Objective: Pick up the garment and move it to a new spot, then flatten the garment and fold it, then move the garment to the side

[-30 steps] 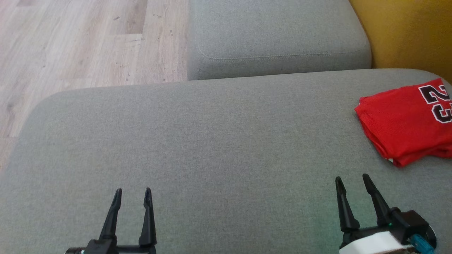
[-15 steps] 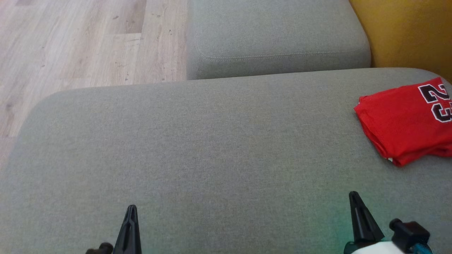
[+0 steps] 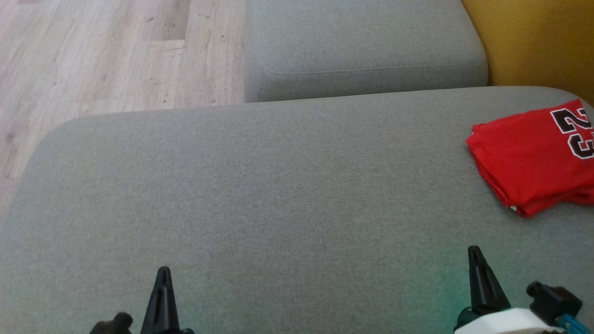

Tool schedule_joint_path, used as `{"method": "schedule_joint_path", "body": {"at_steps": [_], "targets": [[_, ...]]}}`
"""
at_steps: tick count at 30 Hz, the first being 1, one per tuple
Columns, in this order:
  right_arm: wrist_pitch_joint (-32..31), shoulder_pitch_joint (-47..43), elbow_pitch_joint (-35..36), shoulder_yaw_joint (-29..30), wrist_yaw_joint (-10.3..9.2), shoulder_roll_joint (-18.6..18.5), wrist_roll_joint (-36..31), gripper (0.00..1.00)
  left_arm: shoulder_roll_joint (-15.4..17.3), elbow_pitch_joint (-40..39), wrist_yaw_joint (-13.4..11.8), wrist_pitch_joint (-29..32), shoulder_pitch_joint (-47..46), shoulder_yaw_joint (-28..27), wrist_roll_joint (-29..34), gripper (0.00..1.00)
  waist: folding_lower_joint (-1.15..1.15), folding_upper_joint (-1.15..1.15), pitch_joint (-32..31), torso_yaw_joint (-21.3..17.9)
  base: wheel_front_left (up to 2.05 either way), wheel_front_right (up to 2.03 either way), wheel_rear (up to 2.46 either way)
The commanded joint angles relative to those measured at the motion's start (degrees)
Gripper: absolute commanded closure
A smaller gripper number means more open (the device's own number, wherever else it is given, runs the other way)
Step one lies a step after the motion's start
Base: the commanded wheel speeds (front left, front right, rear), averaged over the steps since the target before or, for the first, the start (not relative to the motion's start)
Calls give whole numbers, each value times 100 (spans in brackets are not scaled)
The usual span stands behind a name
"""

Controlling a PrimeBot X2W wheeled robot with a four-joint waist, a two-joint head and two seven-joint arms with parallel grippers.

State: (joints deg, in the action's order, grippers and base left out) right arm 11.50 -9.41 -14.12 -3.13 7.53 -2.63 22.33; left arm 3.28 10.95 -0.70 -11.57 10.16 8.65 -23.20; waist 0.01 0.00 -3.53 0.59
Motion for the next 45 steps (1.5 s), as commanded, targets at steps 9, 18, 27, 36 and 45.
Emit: {"method": "schedule_joint_path", "body": {"at_steps": [9, 18, 27, 36, 45], "targets": [[-149, 423, 150, 66, -1, -105, 816, 100, 67, -112, 118, 141, -419, -209, -792, 100, 0, 0, 37, -6, 0, 0, 0], [-296, 542, 138, 124, -1, -126, 1517, 100, 83, -76, 194, 290, -545, -312, -1486, 100, 0, 0, 73, -12, 0, 0, 0], [-431, 650, 126, 180, -2, -140, 2142, 100, 94, -38, 262, 428, -660, -410, -2103, 100, 0, 0, 106, -17, 0, 0, 0], [-571, 758, 114, 242, -2, -150, 2764, 100, 102, 2, 330, 570, -776, -512, -2719, 100, 0, 0, 138, -22, 0, 0, 0], [-699, 856, 103, 301, -2, -157, 3317, 100, 106, 39, 391, 700, -880, -607, -3265, 100, 0, 0, 168, -27, 0, 0, 0]]}}
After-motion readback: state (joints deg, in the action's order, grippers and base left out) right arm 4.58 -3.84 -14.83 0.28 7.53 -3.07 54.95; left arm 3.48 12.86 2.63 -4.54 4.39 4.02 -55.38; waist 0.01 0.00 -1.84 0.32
